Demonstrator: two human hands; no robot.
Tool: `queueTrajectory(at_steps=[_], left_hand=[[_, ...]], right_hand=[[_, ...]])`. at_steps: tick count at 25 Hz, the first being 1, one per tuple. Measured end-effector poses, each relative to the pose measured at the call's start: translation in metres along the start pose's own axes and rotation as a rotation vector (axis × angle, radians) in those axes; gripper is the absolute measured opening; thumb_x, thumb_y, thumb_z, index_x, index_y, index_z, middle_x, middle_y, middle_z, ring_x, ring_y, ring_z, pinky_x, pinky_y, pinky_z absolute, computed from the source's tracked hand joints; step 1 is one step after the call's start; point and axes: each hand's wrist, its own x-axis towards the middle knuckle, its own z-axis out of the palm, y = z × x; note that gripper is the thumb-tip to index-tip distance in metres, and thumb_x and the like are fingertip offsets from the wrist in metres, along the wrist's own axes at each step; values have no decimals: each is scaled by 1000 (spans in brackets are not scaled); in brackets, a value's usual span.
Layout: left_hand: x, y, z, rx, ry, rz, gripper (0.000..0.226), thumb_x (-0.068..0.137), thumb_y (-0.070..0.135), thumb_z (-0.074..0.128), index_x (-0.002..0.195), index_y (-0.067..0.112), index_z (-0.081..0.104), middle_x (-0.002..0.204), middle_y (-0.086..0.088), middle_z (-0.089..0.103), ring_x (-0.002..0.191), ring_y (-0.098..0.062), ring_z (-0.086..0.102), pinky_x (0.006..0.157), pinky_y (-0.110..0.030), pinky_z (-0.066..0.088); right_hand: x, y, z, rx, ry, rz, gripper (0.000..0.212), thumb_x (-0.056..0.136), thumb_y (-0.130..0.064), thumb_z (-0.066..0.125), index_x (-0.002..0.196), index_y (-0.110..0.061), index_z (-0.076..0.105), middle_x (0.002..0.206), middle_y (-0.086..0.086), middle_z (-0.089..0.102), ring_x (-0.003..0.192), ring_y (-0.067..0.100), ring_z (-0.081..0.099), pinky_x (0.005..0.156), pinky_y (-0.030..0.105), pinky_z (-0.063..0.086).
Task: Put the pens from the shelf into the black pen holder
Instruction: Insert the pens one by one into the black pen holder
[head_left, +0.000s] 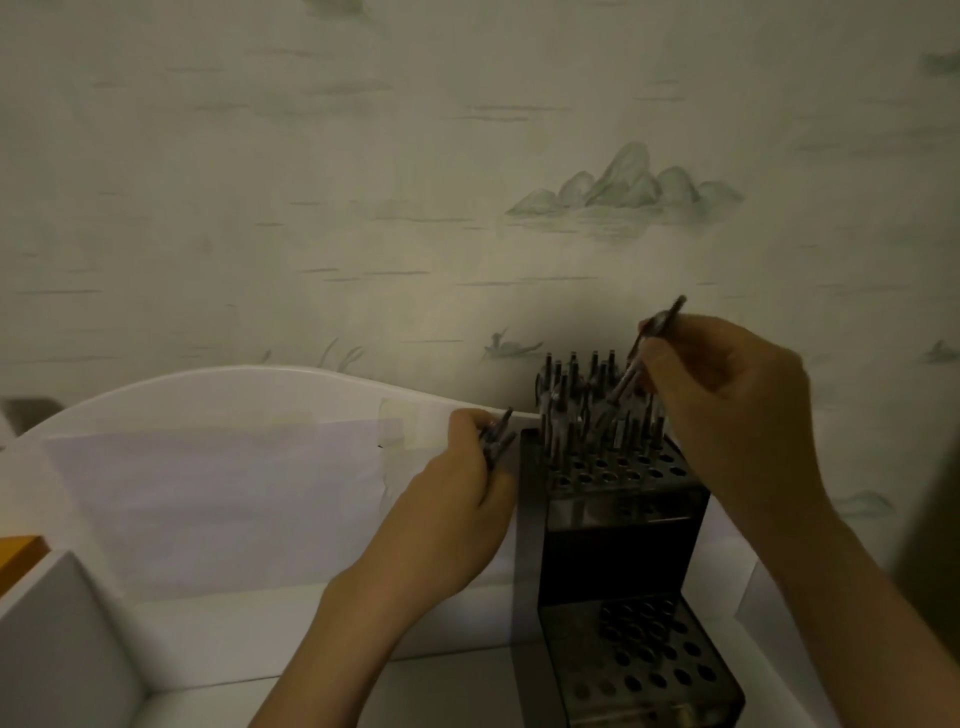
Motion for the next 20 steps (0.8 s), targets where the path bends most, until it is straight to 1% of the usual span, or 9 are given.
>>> queueTrajectory(at_steps=[2, 4, 6, 8, 10, 13, 15, 17, 20], left_hand=[[2, 0, 1, -17, -11, -20, 18, 98, 14, 43, 110, 26, 36, 61, 7, 52, 43, 3, 49, 42, -12, 32], [3, -1, 1, -20, -17, -19, 16, 98, 13, 42, 105, 26, 36, 63, 6, 54, 46, 2, 50, 44, -13, 35], [4, -3, 1, -13, -18, -8, 21, 99, 11, 41, 100, 31, 36, 65, 4, 54, 48, 1, 50, 46, -13, 37], [4, -5, 0, 10, -17, 6, 26, 100, 10, 40, 95, 35, 35, 67, 1, 54, 50, 0, 50, 48, -13, 38], [5, -7, 1, 56, -22, 22, 29, 100, 9, 40, 92, 36, 35, 72, -5, 56, 54, -2, 50, 51, -16, 39], [6, -8, 2, 101, -23, 27, 29, 99, 8, 40, 90, 35, 34, 82, -12, 61, 62, -7, 50, 58, -20, 42], [6, -7, 3, 114, -32, 45, 27, 99, 8, 40, 94, 34, 36, 83, -10, 62, 66, -8, 52, 60, -19, 41], [6, -1, 3, 109, -48, 77, 15, 100, 10, 40, 98, 25, 39, 83, -6, 62, 66, -5, 52, 62, -16, 41], [3, 12, 6, 108, -98, 137, 8, 101, 13, 39, 102, 21, 38, 87, -4, 60, 68, -3, 51, 66, -9, 41]], right_hand=[[-2, 3, 8, -152, -55, -73, 12, 89, -17, 65, 98, -17, 72, 76, -20, 65, 72, -6, 65, 64, 3, 46], [-3, 7, 14, -198, -67, -102, 12, 89, -16, 65, 98, -14, 73, 73, -23, 61, 71, -14, 60, 61, -2, 41], [-3, 14, 19, -220, -92, -117, 11, 88, -14, 67, 97, -12, 73, 70, -19, 61, 68, -18, 58, 61, -4, 39], [-6, 20, 24, -246, -158, -96, 13, 87, -14, 69, 99, -13, 72, 73, -11, 65, 63, -14, 58, 61, -5, 39], [-12, 28, 28, -238, -226, -13, 16, 84, -16, 72, 100, -15, 68, 78, -7, 69, 62, -9, 59, 59, -3, 41], [-13, 34, 28, -225, -217, 51, 14, 80, -20, 77, 85, -18, 64, 72, -10, 68, 64, -4, 63, 55, 2, 44], [-14, 34, 24, -259, -191, 12, 14, 78, -23, 79, 83, -20, 66, 71, -11, 67, 63, -3, 63, 57, 3, 45], [-22, 30, 22, -265, -129, -83, 14, 78, -27, 78, 84, -20, 67, 71, -11, 65, 62, 0, 61, 59, 6, 47], [-40, 21, 23, -131, -158, -107, 15, 78, -37, 74, 82, -23, 71, 69, -12, 68, 63, 4, 63, 58, 11, 50]])
